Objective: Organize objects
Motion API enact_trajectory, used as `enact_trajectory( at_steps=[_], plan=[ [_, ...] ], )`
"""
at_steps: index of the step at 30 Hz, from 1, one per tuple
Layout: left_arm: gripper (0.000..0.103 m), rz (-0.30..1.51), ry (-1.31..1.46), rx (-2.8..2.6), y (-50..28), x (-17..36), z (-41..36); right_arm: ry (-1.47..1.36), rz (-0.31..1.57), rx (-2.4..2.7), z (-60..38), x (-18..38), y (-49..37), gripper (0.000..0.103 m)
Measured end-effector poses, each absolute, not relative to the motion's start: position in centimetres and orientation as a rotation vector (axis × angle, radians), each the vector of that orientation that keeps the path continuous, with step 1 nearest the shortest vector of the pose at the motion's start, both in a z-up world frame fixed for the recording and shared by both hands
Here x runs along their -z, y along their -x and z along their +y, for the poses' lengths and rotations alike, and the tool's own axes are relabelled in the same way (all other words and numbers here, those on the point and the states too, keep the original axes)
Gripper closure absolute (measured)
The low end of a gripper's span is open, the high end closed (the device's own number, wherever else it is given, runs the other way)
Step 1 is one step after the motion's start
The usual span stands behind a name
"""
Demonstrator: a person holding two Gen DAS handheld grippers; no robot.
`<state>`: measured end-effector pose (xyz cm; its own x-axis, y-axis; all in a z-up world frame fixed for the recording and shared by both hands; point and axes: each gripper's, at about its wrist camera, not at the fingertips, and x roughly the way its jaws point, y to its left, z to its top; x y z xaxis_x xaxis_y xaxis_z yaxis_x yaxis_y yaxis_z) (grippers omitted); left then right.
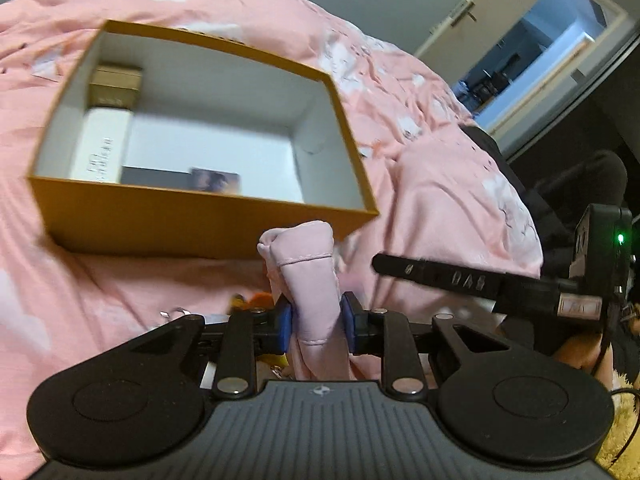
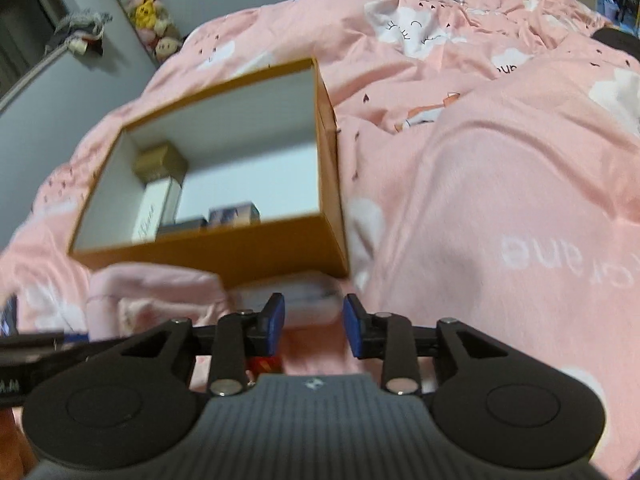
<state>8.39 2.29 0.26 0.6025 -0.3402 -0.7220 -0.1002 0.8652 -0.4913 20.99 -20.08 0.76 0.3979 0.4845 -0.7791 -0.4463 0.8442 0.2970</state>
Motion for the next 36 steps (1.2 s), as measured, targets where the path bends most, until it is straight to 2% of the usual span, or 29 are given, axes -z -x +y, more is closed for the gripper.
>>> enact_trajectory(
  at_steps=[4, 13, 17, 21, 22, 25, 27, 29, 36],
  plan=[
    [0.075, 0.956, 0.569, 0.090, -8.6, 1.0, 4.6, -0.061, 0.998, -0.598, -18.4, -0.7, -22.4, 0.060],
    [0.073, 0.984, 0.640, 0.026, -9.4, 3.2, 6.4, 0.035, 1.195, -0.602, -16.6, 4.7, -24.7, 0.060],
    [0.071, 0.999, 0.641, -0.014, -9.3, 3.6, 6.7, 0.152, 1.236, -0.601, -16.2, 7.0, -25.1, 0.053],
    [0.070, 1.006, 0.622, -0.037, -9.3, 3.8, 6.6, 0.109, 1.313, -0.651, -16.4, 8.9, -25.9, 0.046],
    [0.070, 1.005, 0.616, -0.039, -9.2, 3.8, 6.5, 0.106, 1.310, -0.650, -16.5, 8.9, -25.8, 0.047],
    [0.070, 1.001, 0.602, -0.039, -9.1, 3.6, 6.4, 0.109, 1.276, -0.652, -17.0, 7.9, -25.1, 0.060],
    [0.070, 0.995, 0.591, -0.033, -9.0, 3.5, 6.3, 0.100, 1.252, -0.677, -17.6, 6.9, -24.4, 0.074],
    [0.071, 0.986, 0.581, -0.020, -8.9, 3.2, 6.1, 0.087, 1.221, -0.717, -18.1, 5.6, -23.5, 0.080],
    [0.074, 0.936, 0.510, 0.065, -7.7, 1.0, 4.7, 0.209, 1.055, -0.742, -18.5, 1.4, -19.6, 0.084]
  ],
)
